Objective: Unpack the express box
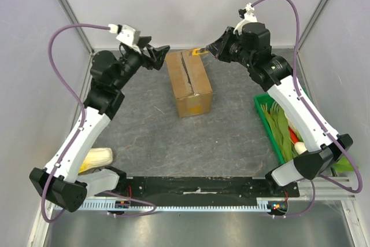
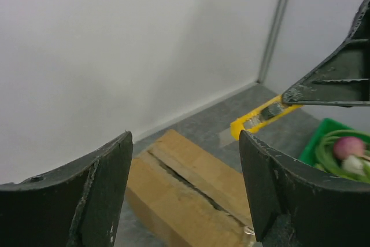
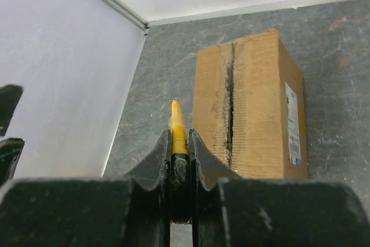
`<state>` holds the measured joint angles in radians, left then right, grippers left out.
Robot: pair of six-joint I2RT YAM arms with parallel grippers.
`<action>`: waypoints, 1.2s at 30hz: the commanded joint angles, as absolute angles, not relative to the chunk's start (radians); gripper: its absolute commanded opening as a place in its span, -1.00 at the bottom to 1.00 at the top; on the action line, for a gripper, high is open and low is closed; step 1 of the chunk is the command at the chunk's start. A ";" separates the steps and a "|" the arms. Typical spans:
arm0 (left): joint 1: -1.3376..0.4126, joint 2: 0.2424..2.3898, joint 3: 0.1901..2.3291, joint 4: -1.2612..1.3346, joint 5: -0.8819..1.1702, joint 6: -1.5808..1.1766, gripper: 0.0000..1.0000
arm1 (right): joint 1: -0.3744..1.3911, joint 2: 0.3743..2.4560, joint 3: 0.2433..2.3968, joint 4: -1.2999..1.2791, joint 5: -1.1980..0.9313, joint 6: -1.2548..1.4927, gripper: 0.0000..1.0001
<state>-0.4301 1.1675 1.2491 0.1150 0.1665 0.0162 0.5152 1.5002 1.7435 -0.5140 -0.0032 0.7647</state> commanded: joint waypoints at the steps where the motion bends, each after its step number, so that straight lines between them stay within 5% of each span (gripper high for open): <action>1: -0.324 1.187 1.331 0.029 0.570 -0.377 0.61 | 0.503 1.439 1.738 -0.365 -0.185 0.635 -1.00; 7: -0.177 1.227 1.323 0.257 0.969 -0.724 0.62 | 0.502 1.384 1.709 -0.302 -0.328 0.525 -1.00; 15: -0.150 1.268 1.281 0.484 1.107 -0.999 0.70 | 0.502 1.289 1.575 -0.088 -0.483 0.549 -1.00; 19: -0.152 1.310 1.203 0.852 1.183 -1.190 0.70 | 0.502 1.275 1.555 -0.040 -0.540 0.557 -1.00; 30: -0.202 1.342 1.218 0.784 1.161 -1.135 0.61 | 0.503 1.270 1.499 0.083 -0.629 0.618 -1.00; 33: -0.212 1.358 1.229 0.799 1.146 -1.149 0.26 | 0.503 1.276 1.491 0.104 -0.637 0.637 -1.00; 36: -0.221 1.373 1.236 0.824 1.152 -1.172 0.13 | 0.502 1.282 1.480 0.127 -0.647 0.661 -1.00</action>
<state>-0.2104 1.3506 1.1976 0.7612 1.1378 -1.1152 0.5037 1.2926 1.4910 0.0402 -0.6086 0.6197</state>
